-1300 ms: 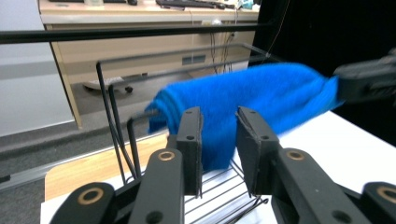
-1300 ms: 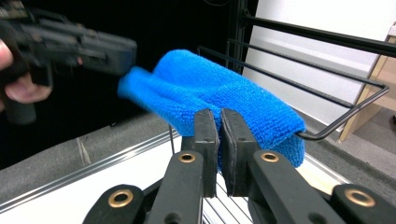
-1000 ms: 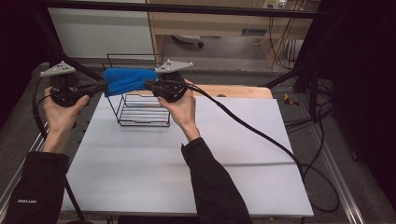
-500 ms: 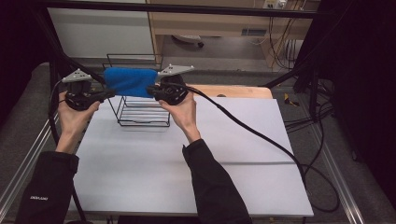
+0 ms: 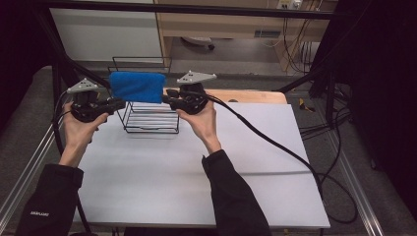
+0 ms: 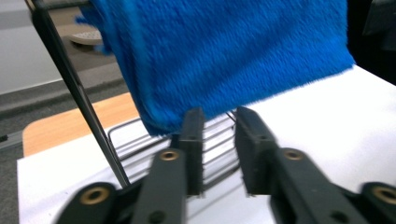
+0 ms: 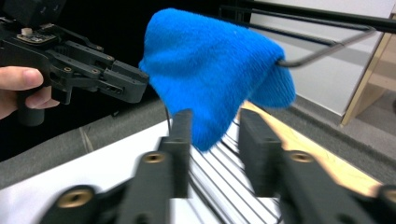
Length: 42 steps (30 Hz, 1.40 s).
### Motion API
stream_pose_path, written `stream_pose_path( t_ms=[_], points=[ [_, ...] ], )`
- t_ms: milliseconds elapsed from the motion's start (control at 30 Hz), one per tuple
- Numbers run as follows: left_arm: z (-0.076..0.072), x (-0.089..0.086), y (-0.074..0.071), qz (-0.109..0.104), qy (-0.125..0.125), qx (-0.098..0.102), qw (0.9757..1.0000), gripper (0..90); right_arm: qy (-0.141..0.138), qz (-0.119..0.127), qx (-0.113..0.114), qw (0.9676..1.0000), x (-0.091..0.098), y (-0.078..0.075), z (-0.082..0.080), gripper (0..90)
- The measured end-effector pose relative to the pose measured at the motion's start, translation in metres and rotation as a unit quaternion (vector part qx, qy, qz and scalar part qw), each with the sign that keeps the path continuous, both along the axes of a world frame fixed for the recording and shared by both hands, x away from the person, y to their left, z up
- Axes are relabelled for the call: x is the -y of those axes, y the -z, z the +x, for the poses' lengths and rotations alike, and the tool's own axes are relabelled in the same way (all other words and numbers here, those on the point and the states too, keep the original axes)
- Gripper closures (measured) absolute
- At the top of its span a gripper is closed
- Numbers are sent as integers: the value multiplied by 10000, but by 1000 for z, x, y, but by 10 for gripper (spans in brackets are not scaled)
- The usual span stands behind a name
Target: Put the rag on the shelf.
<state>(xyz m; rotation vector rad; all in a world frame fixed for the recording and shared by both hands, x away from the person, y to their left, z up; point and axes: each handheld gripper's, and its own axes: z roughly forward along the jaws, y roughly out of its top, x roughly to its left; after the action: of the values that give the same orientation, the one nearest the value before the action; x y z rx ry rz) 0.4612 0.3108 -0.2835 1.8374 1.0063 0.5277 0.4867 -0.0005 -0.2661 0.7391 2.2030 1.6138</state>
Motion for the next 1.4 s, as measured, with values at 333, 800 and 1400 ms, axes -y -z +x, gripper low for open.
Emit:
stream_pose_path(
  t_ms=[333,800,1400],
  points=[
    [-23,8,30,99,94,-267,9995,433,145,-409,-416,9982,53,14,-24,231],
    [-52,32,86,310,436,-547,9971,203,558,-582,-931,9924,145,68,-55,51],
    [-78,38,136,316,505,-680,9959,83,1120,-442,-1328,9838,240,141,-99,6]
  ],
)
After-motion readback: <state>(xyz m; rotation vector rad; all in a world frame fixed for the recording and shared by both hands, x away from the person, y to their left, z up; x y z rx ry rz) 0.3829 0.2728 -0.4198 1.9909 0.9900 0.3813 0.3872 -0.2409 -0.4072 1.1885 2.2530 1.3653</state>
